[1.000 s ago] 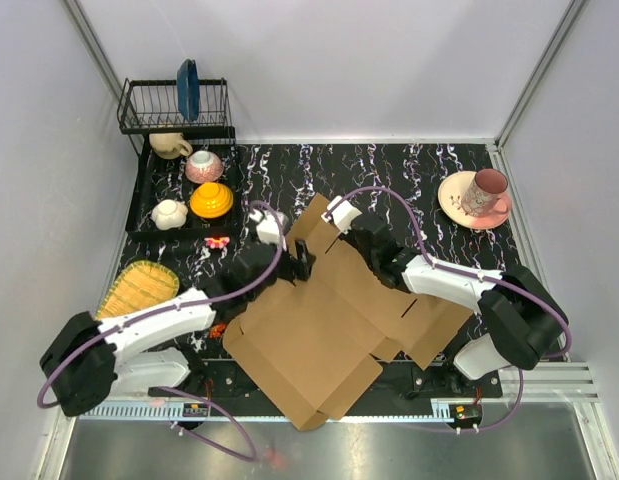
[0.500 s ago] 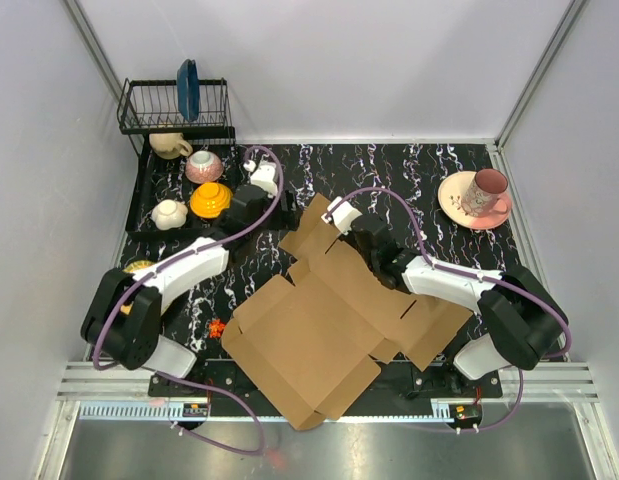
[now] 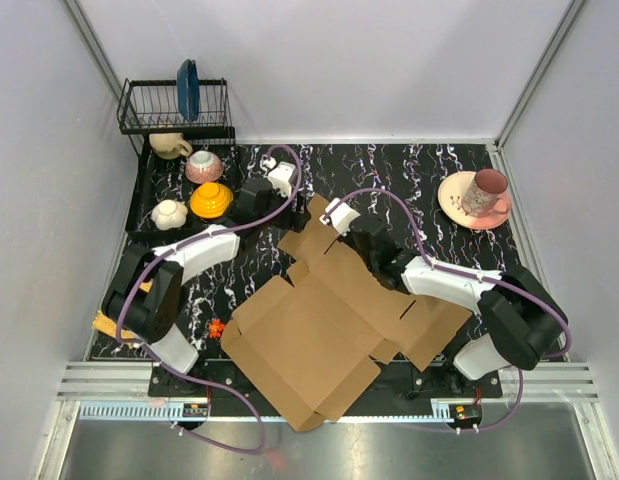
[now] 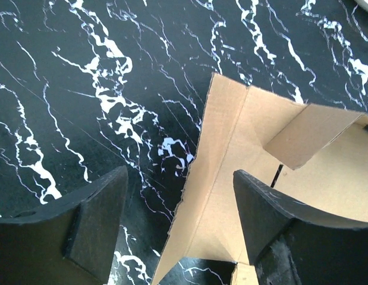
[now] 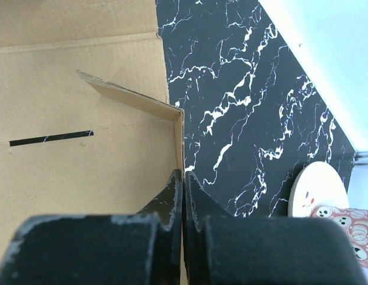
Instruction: Fold the paper box
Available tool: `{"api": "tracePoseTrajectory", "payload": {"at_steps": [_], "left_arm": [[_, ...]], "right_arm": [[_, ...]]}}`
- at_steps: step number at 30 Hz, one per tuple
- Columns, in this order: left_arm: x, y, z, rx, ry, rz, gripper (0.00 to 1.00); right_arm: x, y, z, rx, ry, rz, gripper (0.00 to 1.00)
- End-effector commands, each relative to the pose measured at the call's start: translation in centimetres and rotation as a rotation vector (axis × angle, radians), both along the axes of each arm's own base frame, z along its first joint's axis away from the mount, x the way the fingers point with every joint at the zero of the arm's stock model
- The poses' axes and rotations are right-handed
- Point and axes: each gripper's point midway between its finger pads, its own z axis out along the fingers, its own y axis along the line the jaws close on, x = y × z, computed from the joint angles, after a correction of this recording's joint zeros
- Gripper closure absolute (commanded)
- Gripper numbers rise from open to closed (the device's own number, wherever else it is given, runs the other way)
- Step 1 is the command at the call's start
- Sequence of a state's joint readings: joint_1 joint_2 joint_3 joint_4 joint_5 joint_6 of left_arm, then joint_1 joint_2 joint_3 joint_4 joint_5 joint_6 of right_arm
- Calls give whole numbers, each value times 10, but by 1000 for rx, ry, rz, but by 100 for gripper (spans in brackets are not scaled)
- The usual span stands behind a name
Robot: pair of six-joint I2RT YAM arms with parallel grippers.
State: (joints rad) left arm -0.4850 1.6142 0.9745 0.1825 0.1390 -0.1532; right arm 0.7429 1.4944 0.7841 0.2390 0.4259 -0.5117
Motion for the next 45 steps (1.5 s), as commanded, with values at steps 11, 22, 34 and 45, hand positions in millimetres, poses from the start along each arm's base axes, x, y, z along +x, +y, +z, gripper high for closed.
{"api": "tracePoseTrajectory", "payload": {"at_steps": [11, 22, 34, 45], "left_arm": [[3, -17, 9, -122, -50, -45, 69], [-19, -26, 52, -448, -262, 26, 82], [-49, -35, 28, -486, -297, 103, 79], [-80, -43, 25, -546, -325, 126, 82]], "right_arm": [[16, 2, 67, -73, -156, -6, 100], [25, 3, 144, -205, -310, 21, 100], [-27, 21, 80, -230, -223, 59, 100], [-50, 14, 75, -217, -247, 35, 100]]}}
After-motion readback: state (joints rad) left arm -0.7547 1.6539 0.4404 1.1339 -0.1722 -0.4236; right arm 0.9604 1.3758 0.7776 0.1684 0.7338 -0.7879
